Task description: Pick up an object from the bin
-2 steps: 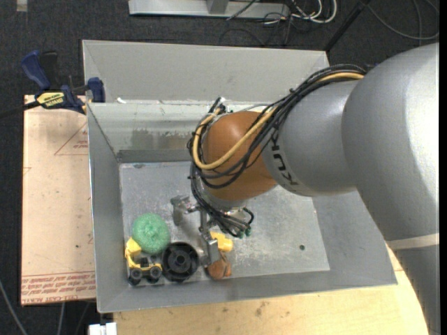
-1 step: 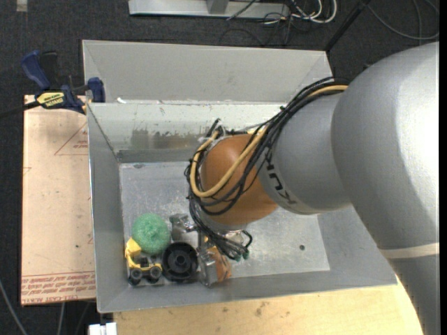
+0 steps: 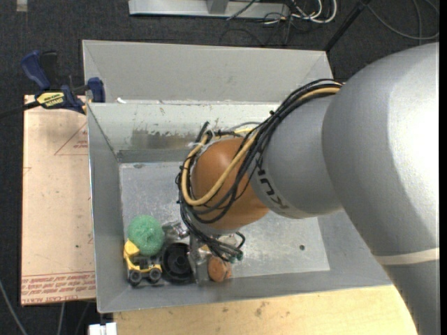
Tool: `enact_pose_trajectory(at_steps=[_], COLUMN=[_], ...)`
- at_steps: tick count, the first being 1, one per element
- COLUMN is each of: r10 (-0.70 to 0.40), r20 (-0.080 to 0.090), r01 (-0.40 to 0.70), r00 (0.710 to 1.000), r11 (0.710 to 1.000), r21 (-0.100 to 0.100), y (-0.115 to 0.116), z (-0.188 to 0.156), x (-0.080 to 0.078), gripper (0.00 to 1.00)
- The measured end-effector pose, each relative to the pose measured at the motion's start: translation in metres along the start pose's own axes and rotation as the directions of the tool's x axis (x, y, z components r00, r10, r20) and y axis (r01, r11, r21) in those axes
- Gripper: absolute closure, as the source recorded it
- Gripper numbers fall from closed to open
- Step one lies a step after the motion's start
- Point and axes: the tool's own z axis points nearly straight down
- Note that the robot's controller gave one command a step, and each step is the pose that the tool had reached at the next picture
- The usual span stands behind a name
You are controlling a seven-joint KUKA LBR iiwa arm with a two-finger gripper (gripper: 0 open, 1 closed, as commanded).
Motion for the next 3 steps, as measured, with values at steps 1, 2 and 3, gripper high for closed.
enact_pose_trajectory(at_steps=[1,2,3], r10=[0.0,-0.03,-0.041], r20=[0.0,-0.023,-0.02], r01=[0.0,0.03,0.041], r00=[1.0,0.999,0.999], r11=[1.0,1.0,0.999], r21=[0.0,-0.003,-0.004], y=[0.0,0.002,-0.003], z=[0.0,-0.038,-0.107], x=[0.0,-0.017,-0.013], gripper=[1.0,1.0,1.0])
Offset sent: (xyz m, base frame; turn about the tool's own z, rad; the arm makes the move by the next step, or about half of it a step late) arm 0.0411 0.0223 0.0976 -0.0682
